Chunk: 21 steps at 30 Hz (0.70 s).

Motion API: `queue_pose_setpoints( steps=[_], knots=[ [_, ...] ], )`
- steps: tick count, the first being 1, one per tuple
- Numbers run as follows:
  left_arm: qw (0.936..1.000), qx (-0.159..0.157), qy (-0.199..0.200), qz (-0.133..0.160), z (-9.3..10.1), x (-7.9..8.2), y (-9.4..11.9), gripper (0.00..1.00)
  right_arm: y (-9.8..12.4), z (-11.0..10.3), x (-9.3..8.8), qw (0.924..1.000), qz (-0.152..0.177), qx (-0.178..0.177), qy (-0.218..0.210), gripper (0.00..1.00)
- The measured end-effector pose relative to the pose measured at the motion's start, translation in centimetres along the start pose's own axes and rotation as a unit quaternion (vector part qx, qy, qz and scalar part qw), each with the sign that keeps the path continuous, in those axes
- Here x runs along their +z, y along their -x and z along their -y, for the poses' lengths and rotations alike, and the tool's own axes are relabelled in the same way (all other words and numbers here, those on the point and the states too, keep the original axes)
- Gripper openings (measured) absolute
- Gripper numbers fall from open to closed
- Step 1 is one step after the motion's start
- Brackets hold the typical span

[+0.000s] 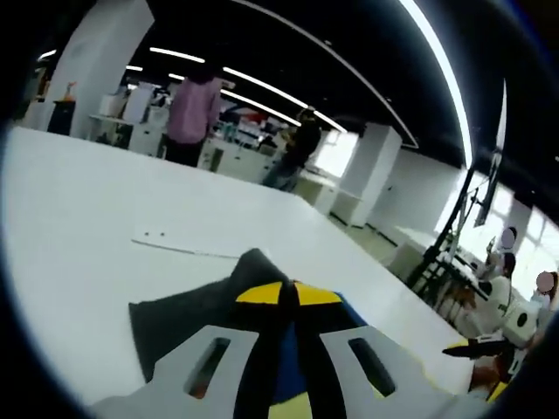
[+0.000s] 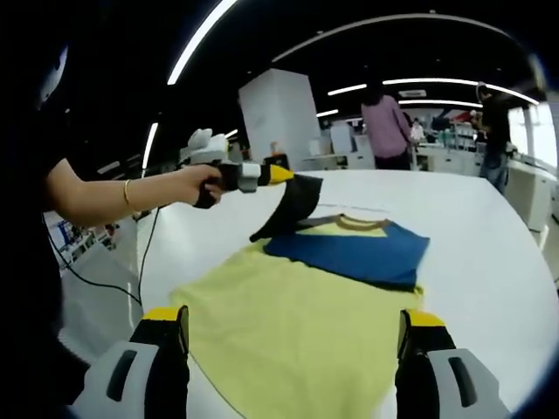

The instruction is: Fold the garment on the visible template until the final outline fits inside the template.

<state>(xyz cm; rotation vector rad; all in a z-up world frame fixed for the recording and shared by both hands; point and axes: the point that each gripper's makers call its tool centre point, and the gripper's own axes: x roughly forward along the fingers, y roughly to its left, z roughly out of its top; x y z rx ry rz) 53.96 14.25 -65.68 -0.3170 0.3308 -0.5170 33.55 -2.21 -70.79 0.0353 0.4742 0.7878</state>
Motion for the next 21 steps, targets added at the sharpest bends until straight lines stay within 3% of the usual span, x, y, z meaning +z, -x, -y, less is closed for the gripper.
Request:
queue_pose_setpoints(
  steps=[10,21],
  knots=[
    [0.9997,-0.022,-0.009,-0.002,2.8,-0.1,-2.2,0.01,0.0,-0.1,-0.3,1.0,-0.004,0.0,-0.005,0.99],
    [0.9972,-0.053,-0.04,-0.036,6.0,-2.8,-4.1,0.01,-0.2,-0.1,-0.6,0.9999,-0.008,0.002,-0.009,0.99]
  ],
)
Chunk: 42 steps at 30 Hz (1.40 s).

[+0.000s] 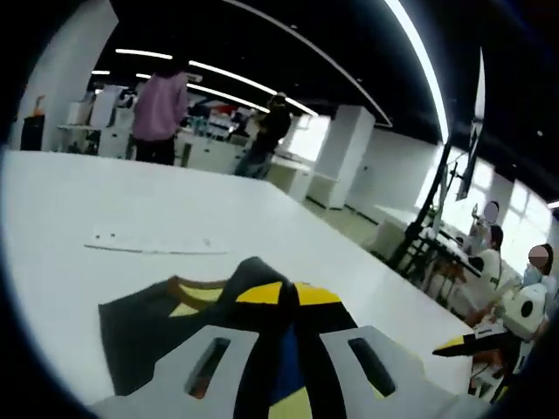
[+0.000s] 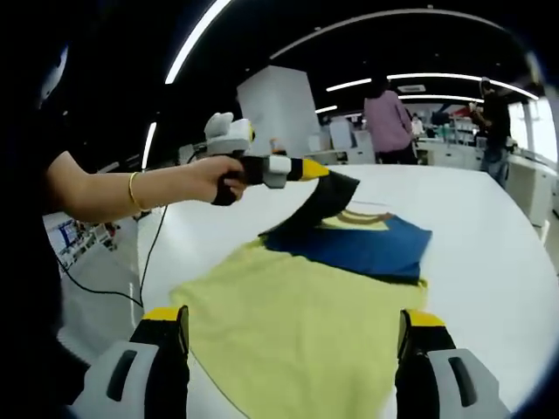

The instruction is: Fold the garment on the visible template until the final outline fits inside the template.

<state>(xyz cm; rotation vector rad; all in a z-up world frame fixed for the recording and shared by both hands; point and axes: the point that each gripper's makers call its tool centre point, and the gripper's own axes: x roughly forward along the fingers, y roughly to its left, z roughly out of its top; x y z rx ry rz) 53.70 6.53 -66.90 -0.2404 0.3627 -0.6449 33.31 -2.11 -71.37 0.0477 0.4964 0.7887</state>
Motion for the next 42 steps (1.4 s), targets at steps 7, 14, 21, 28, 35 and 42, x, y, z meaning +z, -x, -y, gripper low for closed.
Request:
queue_pose_setpoints(
  steps=[7,14,21,28,35,42],
  knots=[
    [0.9995,-0.021,-0.012,-0.02,1.9,-1.5,-1.2,0.01,0.1,0.2,-0.2,1.0,-0.001,-0.003,-0.003,0.99],
    [0.9982,-0.031,-0.026,-0.044,3.0,-3.6,-2.4,0.01,0.1,0.3,-0.6,0.9999,0.001,-0.005,-0.01,0.99],
    [0.9965,-0.026,-0.029,-0.074,3.0,-6.1,-3.4,0.01,0.4,0.2,-0.4,0.9999,0.005,-0.008,-0.012,0.99],
    [0.9935,-0.03,-0.035,-0.105,3.7,-8.6,-4.0,0.01,0.8,0.5,0.0,0.9997,0.014,-0.016,-0.013,0.99],
    [0.9901,-0.039,-0.072,-0.114,4.3,-10.0,-3.5,0.06,0.9,0.4,-0.1,0.9995,0.018,-0.02,-0.016,0.99],
    [0.9909,-0.004,-0.104,-0.085,3.3,-8.4,-3.3,0.37,0.6,0.1,0.0,0.9996,0.019,-0.016,-0.016,0.99]
  ],
)
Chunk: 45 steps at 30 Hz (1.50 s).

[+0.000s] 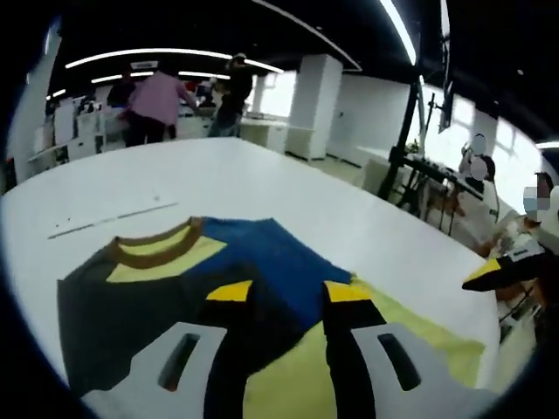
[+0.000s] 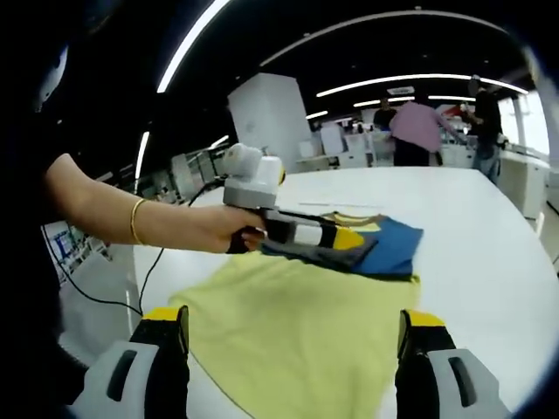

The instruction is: Fold the garment on the visible template until the final outline fits inside the template.

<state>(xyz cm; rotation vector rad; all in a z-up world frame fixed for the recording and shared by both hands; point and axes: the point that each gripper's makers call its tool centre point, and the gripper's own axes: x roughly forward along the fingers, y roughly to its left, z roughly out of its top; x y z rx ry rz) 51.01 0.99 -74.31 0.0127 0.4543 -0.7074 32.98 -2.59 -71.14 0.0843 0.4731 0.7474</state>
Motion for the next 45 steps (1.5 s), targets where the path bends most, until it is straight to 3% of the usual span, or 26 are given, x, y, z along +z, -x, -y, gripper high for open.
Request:
queue_pose_setpoints(
  steps=[4,16,22,32,45],
  knots=[
    [0.9997,0.024,-0.002,0.0,-1.2,0.0,0.2,0.49,0.1,0.1,0.1,1.0,0.004,0.001,-0.001,0.99],
    [0.9968,0.072,0.021,-0.027,-3.6,-2.3,1.0,0.46,0.4,0.3,-0.2,1.0,0.003,-0.002,-0.004,0.99],
    [0.9944,0.082,0.049,-0.046,-4.1,-3.6,1.2,0.36,0.4,0.4,-0.3,1.0,0.002,-0.002,-0.005,0.99],
    [0.9918,0.09,0.052,-0.075,-4.5,-5.2,1.7,0.19,0.4,0.3,-0.3,1.0,0.002,-0.001,-0.007,0.99],
    [0.9908,0.077,0.065,-0.09,-4.2,-5.6,1.8,0.05,0.3,0.2,-0.3,1.0,0.003,0.0,-0.007,0.99]
  ],
)
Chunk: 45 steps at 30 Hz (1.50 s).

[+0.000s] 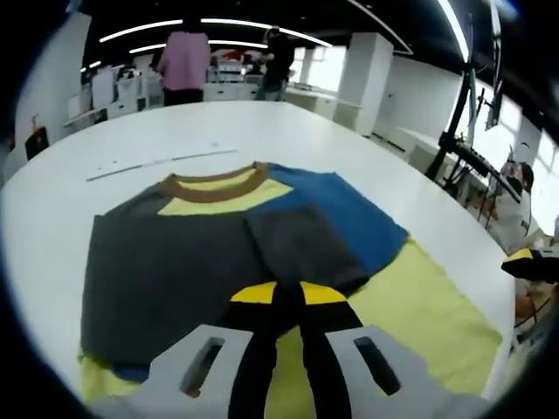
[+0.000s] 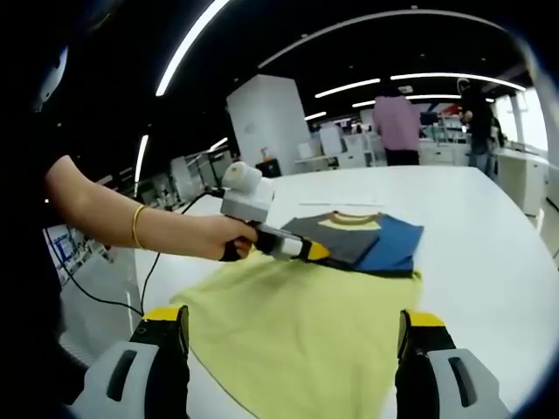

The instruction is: Fold the garment on the visible template until the final outline fits inside the template.

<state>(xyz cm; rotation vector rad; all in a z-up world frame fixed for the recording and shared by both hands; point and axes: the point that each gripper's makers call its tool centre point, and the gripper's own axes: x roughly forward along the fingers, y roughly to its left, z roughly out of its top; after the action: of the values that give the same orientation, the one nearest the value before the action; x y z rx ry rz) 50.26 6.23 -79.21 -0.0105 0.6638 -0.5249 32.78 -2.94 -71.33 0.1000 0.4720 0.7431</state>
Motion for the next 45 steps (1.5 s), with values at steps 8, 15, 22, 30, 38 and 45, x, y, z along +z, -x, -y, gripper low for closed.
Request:
queue_pose_setpoints(
  steps=[8,15,22,30,38,45],
  knots=[
    [0.9999,-0.009,-0.001,-0.004,0.1,0.5,0.1,0.0,0.1,0.1,0.1,1.0,0.002,-0.002,0.001,0.99],
    [0.9994,-0.028,0.008,0.02,1.3,2.3,0.6,0.0,0.1,0.1,0.1,1.0,0.004,-0.001,0.002,0.99],
    [0.9971,-0.054,0.007,0.053,3.9,4.8,0.5,0.0,0.2,0.1,0.1,1.0,0.007,-0.001,0.002,0.99],
    [0.9941,-0.09,0.011,0.059,7.1,5.8,-0.6,0.0,0.7,0.4,-0.2,0.9999,0.008,-0.007,-0.005,0.99],
    [0.9906,-0.12,-0.02,0.062,9.7,5.8,-1.1,0.0,0.8,0.6,-0.4,0.9999,0.007,-0.013,-0.008,0.99],
    [0.9866,-0.132,-0.045,0.085,10.5,6.6,-1.1,0.0,0.5,0.3,-0.3,0.9999,0.007,-0.009,-0.009,0.99]
  ],
)
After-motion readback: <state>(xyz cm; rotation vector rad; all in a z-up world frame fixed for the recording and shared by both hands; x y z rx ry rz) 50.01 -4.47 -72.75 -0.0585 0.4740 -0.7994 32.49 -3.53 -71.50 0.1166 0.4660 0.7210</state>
